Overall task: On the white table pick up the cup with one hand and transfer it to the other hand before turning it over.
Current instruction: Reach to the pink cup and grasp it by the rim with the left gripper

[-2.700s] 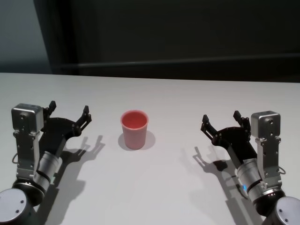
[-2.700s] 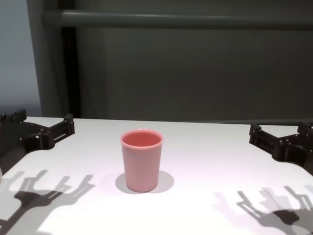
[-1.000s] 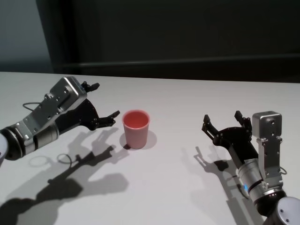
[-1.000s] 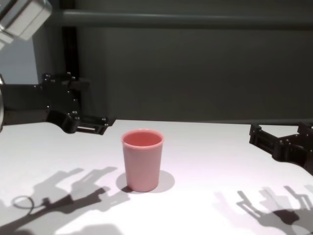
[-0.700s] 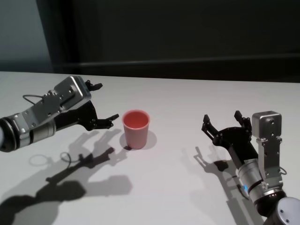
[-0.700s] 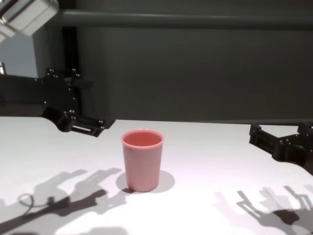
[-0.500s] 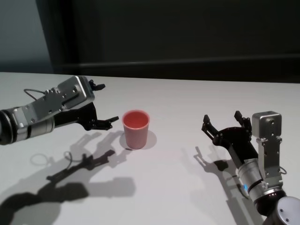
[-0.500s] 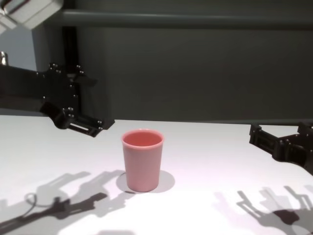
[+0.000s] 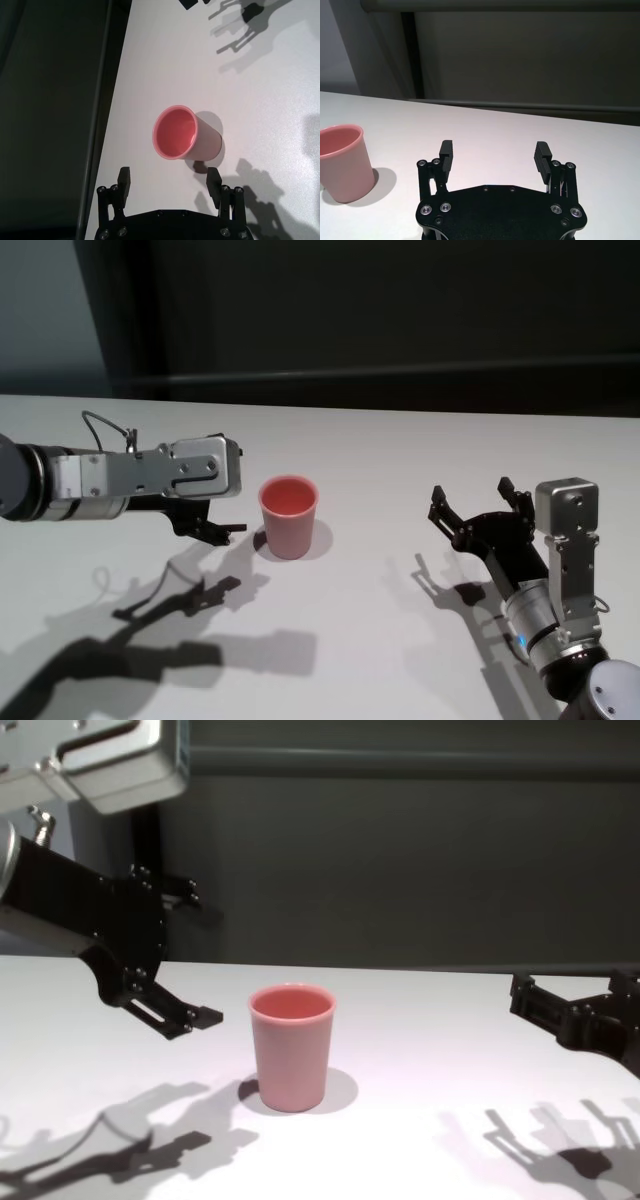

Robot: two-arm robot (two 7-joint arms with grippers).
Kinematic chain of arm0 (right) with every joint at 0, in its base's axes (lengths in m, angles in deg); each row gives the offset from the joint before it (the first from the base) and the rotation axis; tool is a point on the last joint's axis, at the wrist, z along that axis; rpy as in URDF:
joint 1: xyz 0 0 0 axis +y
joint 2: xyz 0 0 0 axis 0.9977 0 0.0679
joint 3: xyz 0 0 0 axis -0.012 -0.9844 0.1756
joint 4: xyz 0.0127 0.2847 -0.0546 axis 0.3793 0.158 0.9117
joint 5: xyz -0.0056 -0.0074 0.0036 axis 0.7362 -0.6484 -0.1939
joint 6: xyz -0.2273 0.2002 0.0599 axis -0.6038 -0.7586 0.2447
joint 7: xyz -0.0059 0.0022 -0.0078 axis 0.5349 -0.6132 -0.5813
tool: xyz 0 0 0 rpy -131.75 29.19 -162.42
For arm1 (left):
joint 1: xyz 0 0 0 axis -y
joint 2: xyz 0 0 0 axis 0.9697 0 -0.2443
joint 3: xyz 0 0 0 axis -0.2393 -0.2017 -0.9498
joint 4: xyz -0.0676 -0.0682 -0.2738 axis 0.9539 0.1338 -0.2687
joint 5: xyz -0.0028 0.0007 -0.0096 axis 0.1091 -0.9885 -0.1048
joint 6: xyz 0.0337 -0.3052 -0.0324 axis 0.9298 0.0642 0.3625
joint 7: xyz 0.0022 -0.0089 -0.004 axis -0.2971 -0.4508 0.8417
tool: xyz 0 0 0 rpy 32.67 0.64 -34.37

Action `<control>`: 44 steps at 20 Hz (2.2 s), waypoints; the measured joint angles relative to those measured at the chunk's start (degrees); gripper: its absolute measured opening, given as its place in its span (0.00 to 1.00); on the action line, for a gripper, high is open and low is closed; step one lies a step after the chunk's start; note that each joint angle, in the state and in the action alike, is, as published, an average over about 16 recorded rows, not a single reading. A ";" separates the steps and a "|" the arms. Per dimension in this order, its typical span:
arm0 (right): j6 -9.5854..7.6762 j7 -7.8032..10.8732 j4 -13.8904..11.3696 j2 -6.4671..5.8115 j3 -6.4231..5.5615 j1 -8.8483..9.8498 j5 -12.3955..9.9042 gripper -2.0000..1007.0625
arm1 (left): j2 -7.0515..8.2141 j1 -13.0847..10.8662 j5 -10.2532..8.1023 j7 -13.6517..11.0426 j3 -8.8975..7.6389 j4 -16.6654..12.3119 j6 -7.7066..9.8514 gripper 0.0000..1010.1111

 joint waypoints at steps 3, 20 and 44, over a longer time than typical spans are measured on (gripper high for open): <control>0.00 0.00 0.00 0.00 0.00 0.00 0.00 0.99 | -0.07 2.86 2.14 -2.26 2.88 0.73 -0.33 0.99; 0.00 0.00 0.00 0.00 0.00 0.00 0.00 0.99 | -4.70 14.60 10.37 -9.57 14.81 8.76 -4.50 0.99; 0.00 0.00 0.00 0.00 0.00 0.00 0.00 0.99 | -9.65 20.65 11.80 -12.36 22.33 17.27 -7.80 0.97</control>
